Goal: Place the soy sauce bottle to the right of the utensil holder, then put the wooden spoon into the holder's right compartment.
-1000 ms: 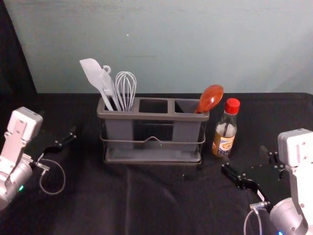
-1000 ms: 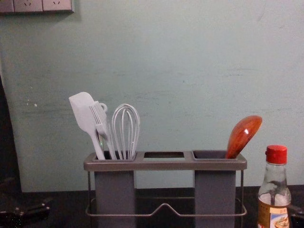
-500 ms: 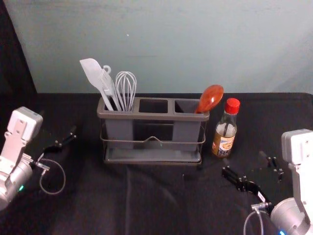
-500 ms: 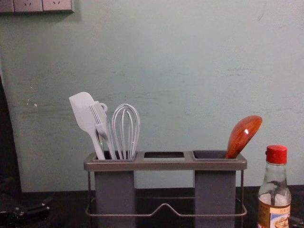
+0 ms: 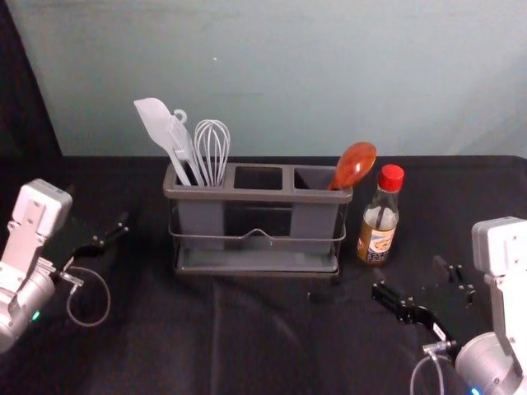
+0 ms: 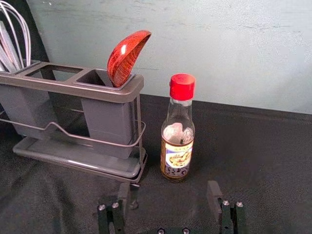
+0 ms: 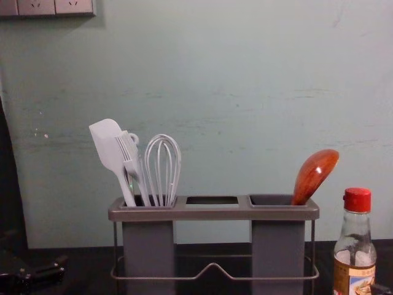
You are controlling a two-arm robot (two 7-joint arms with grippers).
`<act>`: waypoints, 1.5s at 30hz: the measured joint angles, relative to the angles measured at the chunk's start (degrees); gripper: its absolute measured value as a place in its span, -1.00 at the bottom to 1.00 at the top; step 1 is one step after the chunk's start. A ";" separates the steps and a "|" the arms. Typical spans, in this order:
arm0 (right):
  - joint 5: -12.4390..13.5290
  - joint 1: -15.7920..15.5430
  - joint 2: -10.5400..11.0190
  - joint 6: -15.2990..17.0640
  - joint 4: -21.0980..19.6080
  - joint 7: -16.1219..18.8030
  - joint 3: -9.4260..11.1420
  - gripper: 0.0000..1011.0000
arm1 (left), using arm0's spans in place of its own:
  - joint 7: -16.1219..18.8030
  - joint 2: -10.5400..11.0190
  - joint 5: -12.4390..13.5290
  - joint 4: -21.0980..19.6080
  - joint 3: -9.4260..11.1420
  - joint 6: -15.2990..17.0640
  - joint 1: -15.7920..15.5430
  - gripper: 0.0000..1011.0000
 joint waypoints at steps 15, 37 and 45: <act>0.02 -0.03 -0.02 -0.04 -0.02 -0.27 -0.06 0.98 | 0.00 0.00 0.00 0.00 0.00 0.00 0.00 1.00; 0.02 -0.03 -0.02 -0.11 -0.04 -0.39 -0.09 0.98 | 0.00 0.00 0.00 0.00 0.00 0.00 0.00 1.00; 0.02 -0.03 -0.02 -0.11 -0.04 -0.41 -0.09 0.98 | 0.00 0.00 0.00 0.00 0.00 0.00 0.00 1.00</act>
